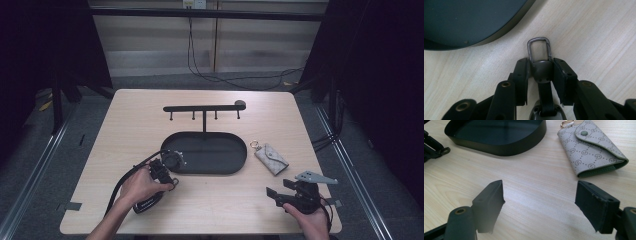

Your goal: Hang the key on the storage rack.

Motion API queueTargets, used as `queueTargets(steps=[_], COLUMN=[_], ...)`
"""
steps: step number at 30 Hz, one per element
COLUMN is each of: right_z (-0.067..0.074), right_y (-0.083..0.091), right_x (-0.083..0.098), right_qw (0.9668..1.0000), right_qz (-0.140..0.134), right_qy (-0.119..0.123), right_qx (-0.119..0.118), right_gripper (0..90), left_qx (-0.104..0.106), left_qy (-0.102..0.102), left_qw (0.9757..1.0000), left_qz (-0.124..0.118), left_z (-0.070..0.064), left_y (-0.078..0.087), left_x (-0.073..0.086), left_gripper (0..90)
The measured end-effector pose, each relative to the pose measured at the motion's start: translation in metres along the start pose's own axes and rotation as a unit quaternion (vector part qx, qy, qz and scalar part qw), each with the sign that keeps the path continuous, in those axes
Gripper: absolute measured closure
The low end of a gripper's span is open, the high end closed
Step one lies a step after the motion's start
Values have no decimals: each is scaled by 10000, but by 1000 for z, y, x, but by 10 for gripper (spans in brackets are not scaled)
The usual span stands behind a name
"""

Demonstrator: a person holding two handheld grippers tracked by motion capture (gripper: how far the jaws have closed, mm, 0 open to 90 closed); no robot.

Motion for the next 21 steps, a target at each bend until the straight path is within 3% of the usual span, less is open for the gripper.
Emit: queueTargets(steps=[15, 21], right_z=[0, 0], right_y=[0, -1], right_x=[0, 0], right_qw=[10000, 10000], right_qz=[9, 17], right_qy=[-8, -16], right_qx=[4, -3], right_gripper=[226, 221], left_qx=[11, 195], left_qy=[51, 89], left_qw=[10000, 9998], left_qz=[58, 24], left_z=[2, 7], left_y=[0, 1], left_x=[-2, -1], left_gripper=[704, 704])
Point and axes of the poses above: each handheld gripper's, and its own axes: y roughly backward along the jaws, x roughly out of its underside, z roughly to its left, the point moved 1 cm from there along -y, roughly forward along the jaws, and after that the axes turned 9 degrees about -y, right-handed, at the moved point
